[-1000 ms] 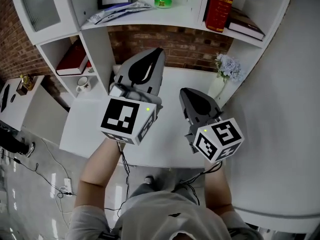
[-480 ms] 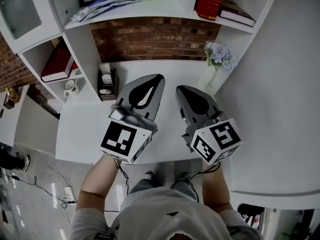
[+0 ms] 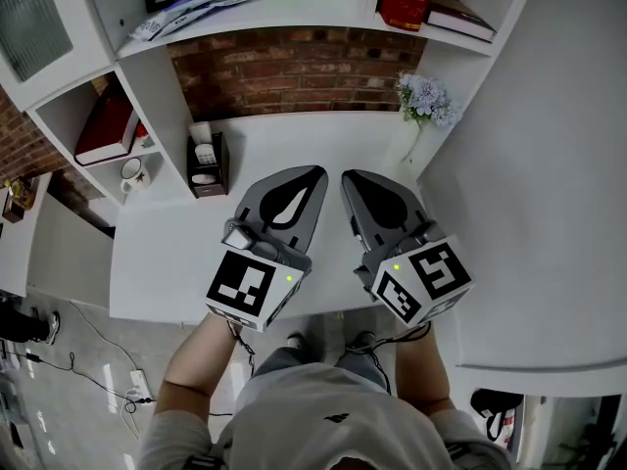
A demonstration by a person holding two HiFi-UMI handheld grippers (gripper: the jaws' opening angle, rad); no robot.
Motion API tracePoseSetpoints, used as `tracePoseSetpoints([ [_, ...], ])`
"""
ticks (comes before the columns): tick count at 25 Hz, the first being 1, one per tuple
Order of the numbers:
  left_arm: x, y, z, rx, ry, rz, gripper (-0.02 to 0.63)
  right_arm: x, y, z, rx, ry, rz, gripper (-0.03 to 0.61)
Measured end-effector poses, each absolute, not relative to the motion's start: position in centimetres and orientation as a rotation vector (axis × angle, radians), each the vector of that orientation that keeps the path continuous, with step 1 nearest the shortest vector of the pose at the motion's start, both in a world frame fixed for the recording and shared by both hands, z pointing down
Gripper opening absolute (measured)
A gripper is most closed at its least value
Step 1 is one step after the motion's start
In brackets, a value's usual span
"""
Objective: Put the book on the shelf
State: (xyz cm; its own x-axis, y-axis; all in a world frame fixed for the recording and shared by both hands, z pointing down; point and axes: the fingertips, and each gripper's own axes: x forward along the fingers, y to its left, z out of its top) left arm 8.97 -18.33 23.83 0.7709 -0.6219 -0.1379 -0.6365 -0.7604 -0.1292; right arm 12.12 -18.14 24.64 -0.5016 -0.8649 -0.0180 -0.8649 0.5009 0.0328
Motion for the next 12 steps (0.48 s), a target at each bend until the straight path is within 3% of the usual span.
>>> tracePoseSetpoints([
  [12,9.4,-18.54,24.3,-2.852,0.989,0.165,0.012,12.01,-17.16,24.81,1.547,-2.71,-0.072,0.009],
])
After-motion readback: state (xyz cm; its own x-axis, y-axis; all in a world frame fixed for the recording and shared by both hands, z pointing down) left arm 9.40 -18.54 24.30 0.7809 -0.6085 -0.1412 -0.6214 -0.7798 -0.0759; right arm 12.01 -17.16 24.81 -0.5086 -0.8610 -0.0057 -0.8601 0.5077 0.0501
